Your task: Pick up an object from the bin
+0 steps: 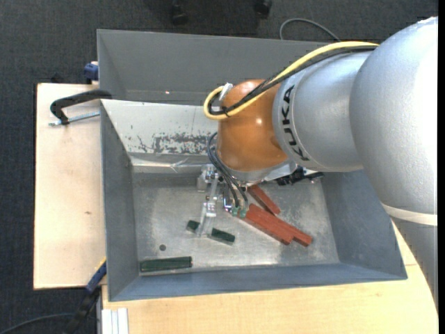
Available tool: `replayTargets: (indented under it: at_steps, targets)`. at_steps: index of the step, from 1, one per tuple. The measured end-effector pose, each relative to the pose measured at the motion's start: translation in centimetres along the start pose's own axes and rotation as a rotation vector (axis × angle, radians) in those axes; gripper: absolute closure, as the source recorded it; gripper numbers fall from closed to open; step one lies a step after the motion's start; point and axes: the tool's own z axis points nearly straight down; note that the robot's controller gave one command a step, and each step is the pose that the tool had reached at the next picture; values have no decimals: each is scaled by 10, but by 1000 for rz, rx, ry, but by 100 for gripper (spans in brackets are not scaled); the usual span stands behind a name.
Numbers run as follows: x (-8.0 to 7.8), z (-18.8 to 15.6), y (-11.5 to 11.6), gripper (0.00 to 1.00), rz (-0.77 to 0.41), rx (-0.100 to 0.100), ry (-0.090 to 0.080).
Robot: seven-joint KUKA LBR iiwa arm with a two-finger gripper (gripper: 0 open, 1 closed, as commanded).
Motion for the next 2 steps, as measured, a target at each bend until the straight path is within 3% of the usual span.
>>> replayTargets:
  at_steps: [1,2]
  targets:
    - [23,-5,0,0,-56,-1,0]
    - [38,33,-4,0,211,0,3]
